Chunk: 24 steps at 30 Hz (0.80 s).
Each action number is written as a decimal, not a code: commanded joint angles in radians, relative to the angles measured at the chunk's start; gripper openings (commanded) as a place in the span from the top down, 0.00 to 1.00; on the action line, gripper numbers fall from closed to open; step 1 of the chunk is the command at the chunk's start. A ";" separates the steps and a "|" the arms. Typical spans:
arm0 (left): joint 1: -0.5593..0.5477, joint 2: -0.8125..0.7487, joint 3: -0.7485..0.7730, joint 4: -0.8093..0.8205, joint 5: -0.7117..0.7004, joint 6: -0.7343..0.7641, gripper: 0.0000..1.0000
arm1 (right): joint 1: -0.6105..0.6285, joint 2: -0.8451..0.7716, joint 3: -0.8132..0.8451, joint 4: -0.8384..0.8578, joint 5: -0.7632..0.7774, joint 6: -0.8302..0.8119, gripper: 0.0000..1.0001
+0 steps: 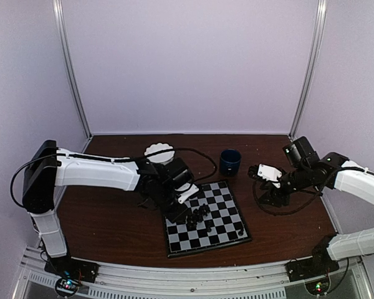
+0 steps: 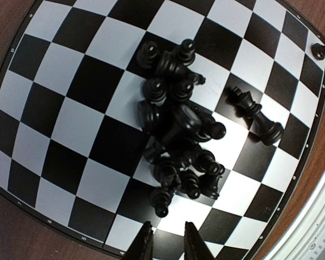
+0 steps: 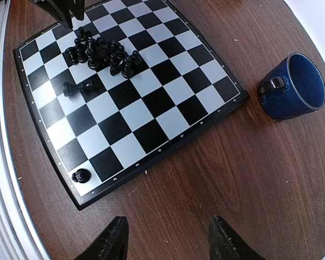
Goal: Set up the chess pieces on the board
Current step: Pick up the pawn from the chessboard.
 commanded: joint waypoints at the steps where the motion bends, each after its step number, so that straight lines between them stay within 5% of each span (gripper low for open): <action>1: -0.001 0.024 0.036 0.012 -0.013 -0.012 0.79 | -0.005 -0.019 -0.014 0.020 0.012 0.011 0.47; 19: -0.001 0.071 0.055 0.027 -0.023 -0.008 0.83 | -0.007 -0.014 -0.017 0.022 0.016 0.010 0.47; 24: -0.001 0.070 0.057 0.025 -0.018 -0.007 0.93 | -0.007 -0.016 -0.019 0.022 0.015 0.010 0.47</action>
